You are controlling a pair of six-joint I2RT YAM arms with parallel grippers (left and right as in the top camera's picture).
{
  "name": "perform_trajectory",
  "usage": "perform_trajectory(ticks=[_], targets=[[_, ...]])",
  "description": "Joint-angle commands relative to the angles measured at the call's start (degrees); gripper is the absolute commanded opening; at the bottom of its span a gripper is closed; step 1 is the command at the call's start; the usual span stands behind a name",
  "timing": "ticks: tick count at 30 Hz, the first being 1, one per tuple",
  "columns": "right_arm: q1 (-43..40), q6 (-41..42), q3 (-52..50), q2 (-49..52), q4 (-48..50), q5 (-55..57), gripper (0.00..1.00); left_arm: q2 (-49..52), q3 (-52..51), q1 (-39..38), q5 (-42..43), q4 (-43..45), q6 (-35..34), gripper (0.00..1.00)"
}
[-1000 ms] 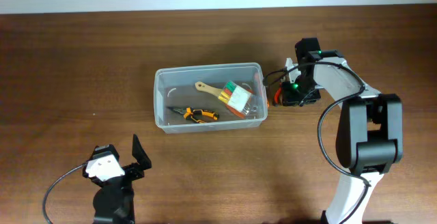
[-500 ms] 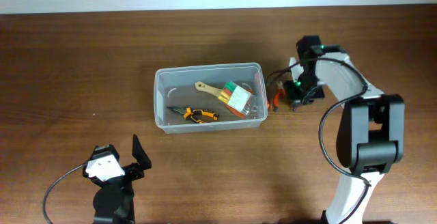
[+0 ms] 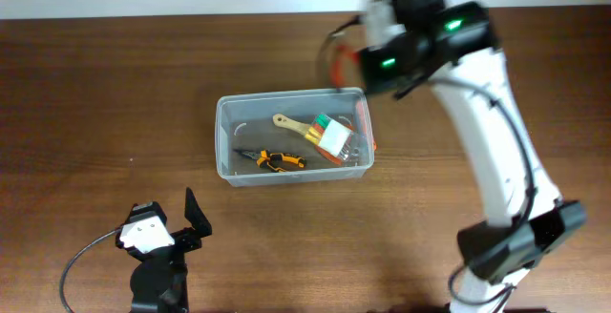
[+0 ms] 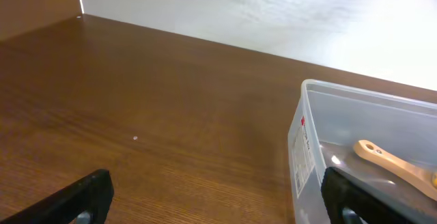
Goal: Pack container
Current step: 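Drop the red pliers into the container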
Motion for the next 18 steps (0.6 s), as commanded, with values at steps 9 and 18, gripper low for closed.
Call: perform_trajectory(ticks=[9, 18], targets=[[15.9, -31.5, -10.7, 8.5, 12.9, 0.6, 0.04, -0.3, -0.2, -0.2, -0.2, 0.0, 0.5, 0.99], [15.3, -32.9, -13.1, 17.5, 21.7, 0.3, 0.06, -0.3, -0.2, -0.2, -0.2, 0.0, 0.5, 0.99]])
